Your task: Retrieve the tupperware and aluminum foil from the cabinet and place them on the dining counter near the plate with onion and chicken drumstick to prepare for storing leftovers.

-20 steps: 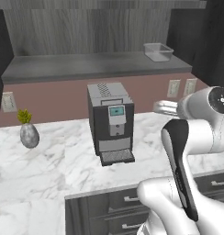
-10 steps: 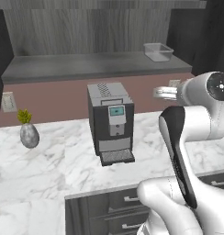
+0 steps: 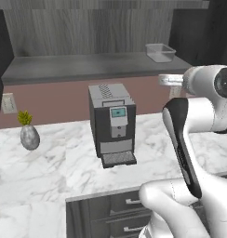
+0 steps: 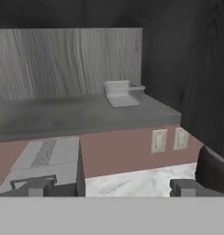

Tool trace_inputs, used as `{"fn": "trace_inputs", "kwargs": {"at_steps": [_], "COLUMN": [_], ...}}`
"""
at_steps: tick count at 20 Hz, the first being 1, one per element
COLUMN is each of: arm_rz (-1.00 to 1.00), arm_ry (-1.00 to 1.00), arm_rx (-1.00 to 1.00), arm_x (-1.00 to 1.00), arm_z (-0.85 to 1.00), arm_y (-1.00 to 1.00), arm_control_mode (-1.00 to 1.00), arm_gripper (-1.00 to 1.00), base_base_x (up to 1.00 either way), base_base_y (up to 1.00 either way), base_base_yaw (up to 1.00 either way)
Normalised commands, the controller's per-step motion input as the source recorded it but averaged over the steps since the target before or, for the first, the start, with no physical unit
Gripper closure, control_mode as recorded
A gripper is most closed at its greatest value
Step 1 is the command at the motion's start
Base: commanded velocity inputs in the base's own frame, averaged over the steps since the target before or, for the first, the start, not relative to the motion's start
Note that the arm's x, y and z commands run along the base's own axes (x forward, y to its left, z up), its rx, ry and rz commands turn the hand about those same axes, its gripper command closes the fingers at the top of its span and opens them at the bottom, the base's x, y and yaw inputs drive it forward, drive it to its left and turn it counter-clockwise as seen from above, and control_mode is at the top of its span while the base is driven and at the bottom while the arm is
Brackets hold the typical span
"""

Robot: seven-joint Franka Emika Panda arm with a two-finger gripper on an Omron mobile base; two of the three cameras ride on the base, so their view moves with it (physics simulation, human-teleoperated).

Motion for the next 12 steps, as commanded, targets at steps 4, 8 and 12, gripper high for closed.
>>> {"fn": "trace_inputs", "kwargs": {"at_steps": [4, 8, 12], "arm_rz": [0.07, 0.07, 0.04], "arm_ry": [-0.05, 0.00, 0.08], "arm_rx": [-0.03, -0.01, 0.00], "arm_x": [0.42, 0.44, 0.49], "arm_z": [0.53, 0.57, 0.36], "arm_y": [0.00, 0.00, 0.00], "arm_control_mode": [-1.00, -1.00, -1.00], "arm_gripper": [-1.00, -1.00, -1.00], "base_base_x": [0.00, 0.00, 0.00], "base_base_y": [0.00, 0.00, 0.00], "base_base_yaw": [0.00, 0.00, 0.00]}}
